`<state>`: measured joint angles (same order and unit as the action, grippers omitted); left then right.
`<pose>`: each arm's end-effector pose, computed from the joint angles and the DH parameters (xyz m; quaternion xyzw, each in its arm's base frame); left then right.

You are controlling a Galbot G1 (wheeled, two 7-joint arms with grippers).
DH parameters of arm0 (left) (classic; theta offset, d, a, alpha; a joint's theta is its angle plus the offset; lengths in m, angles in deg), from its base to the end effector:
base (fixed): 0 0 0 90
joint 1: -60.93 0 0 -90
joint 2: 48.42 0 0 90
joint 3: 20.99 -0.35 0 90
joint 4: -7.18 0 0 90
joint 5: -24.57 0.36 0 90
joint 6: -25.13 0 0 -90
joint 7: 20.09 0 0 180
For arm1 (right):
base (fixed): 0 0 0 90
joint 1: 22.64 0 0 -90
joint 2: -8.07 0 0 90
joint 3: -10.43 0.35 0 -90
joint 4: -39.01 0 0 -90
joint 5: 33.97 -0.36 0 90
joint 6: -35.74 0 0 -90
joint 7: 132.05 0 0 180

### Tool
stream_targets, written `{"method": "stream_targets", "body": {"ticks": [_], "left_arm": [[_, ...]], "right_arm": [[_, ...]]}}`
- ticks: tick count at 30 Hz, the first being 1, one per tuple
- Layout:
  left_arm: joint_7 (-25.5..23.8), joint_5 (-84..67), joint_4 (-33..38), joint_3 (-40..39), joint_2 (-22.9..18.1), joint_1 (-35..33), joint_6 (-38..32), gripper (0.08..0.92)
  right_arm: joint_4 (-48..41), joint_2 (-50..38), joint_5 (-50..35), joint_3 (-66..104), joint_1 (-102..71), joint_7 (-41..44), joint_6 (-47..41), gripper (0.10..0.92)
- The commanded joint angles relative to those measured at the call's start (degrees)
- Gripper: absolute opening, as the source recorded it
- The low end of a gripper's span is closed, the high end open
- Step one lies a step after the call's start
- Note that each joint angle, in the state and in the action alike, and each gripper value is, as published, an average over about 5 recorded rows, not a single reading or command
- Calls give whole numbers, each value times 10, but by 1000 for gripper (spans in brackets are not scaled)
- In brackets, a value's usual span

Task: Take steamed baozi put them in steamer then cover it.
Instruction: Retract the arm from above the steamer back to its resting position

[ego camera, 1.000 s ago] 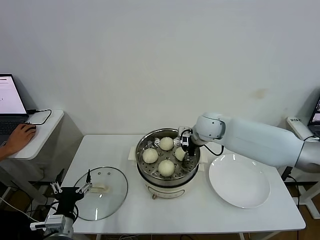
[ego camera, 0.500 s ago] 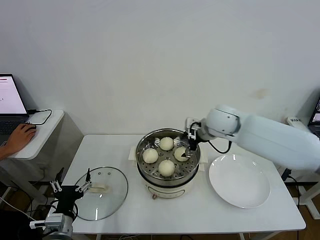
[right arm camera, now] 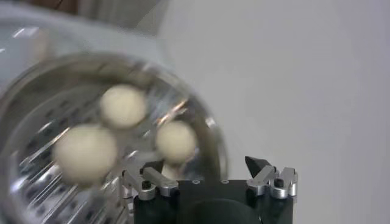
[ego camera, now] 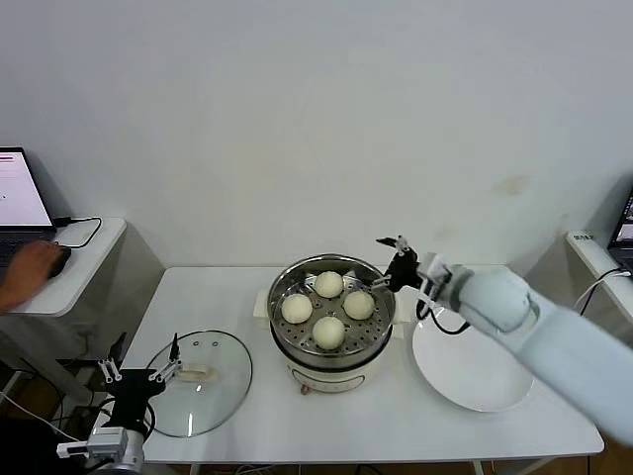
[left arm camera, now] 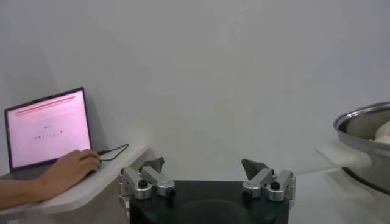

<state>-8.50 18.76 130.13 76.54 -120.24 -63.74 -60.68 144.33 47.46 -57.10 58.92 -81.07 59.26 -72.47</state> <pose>0.1700 0.0857 -0.2807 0.0710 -0.9896 -0.1217 0.0303 0.3993 -0.0510 -0.1532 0.3386 -0.8891 0.3059 0.0345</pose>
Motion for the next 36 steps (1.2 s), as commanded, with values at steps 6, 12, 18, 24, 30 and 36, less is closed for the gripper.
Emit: {"method": "stream_targets", "body": {"ticks": [6, 12, 18, 24, 30, 36], "left_arm": [[23, 101, -80, -26, -39, 15, -66, 823], [23, 291, -114, -20, -41, 18, -109, 823], [20, 503, -126, 19, -18, -19, -126, 823], [17, 641, -133, 55, 32, -69, -142, 823], [15, 741, -156, 56, 44, -71, -144, 823], [57, 786, -224, 33, 45, -3, -158, 823]], "right_arm": [[16, 377, 179, 564, -559, -6, 330, 823], [15, 427, 168, 606, -598, 21, 303, 823], [28, 426, 168, 646, -632, 10, 287, 823], [27, 423, 172, 660, -640, -2, 282, 823], [-3, 421, 176, 658, -632, -3, 289, 823], [-30, 414, 162, 656, -620, -16, 307, 823]]}}
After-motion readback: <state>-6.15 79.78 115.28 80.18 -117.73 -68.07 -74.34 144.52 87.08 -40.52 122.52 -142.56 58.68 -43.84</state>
